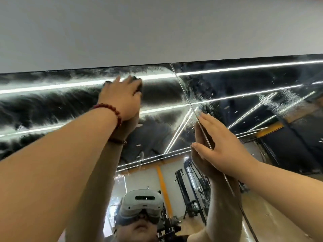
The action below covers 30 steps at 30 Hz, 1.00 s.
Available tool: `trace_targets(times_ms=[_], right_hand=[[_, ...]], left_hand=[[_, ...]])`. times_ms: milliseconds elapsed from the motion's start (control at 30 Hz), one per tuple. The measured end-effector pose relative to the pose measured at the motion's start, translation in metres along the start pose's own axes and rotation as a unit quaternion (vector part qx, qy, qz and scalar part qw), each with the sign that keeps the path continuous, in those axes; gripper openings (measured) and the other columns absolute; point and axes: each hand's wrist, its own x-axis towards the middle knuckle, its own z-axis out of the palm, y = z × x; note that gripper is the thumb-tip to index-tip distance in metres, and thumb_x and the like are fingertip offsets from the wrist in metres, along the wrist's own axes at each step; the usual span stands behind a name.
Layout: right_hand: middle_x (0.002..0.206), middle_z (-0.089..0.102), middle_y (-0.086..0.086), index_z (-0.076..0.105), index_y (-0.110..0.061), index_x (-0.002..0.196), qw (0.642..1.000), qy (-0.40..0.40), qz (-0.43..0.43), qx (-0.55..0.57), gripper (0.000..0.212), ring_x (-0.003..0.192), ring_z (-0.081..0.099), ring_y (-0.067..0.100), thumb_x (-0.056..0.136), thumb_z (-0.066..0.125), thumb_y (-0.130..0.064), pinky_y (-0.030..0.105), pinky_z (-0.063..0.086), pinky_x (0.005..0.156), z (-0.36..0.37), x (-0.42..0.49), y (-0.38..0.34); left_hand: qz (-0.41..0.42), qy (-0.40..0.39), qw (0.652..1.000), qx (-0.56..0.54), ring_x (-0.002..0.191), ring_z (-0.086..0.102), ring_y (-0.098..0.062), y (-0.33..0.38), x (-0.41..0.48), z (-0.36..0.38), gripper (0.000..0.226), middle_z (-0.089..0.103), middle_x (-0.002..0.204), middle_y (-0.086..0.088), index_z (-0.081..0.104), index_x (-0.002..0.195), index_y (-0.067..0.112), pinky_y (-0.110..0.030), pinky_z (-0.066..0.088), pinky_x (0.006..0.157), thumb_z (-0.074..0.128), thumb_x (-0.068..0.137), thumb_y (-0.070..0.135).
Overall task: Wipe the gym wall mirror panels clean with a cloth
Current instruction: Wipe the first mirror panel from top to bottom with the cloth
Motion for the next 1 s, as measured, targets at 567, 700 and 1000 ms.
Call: trace_targets(times_ms=[567,700,1000], right_hand=[[0.163,0.017,-0.011,0.024,-0.022,0.156,0.997,0.042,0.037,0.046,0.069,0.145,0.011,-0.001,0.096,0.058,-0.026,0.015,0.008,0.115,0.006,-0.012,-0.013],[0.163,0.016,-0.013,0.022,-0.023,0.157,1.000,0.018,0.015,0.012,0.068,0.134,0.006,-0.015,0.097,0.055,-0.029,-0.001,-0.003,0.102,0.005,-0.034,0.000],[0.162,0.010,-0.015,0.016,-0.023,0.157,1.000,0.009,0.016,-0.009,0.073,0.136,-0.003,-0.013,0.097,0.055,-0.035,-0.003,-0.011,0.101,0.011,-0.051,0.001]], left_hand=[[0.187,-0.007,0.982,0.006,0.148,0.019,-0.020,0.087,-0.042,0.019,0.049,0.022,0.162,0.006,0.025,0.153,0.035,-0.048,0.014,0.120,0.031,0.104,0.036],[0.230,-0.050,0.972,0.012,0.150,0.013,-0.019,0.079,-0.031,0.020,0.050,0.017,0.164,0.007,0.021,0.155,0.035,-0.045,0.009,0.122,0.029,0.106,0.040],[0.270,-0.040,0.962,-0.013,0.151,0.010,-0.017,0.119,-0.083,0.030,0.051,0.015,0.164,0.010,0.018,0.155,0.036,-0.044,0.005,0.122,0.027,0.105,0.040]])
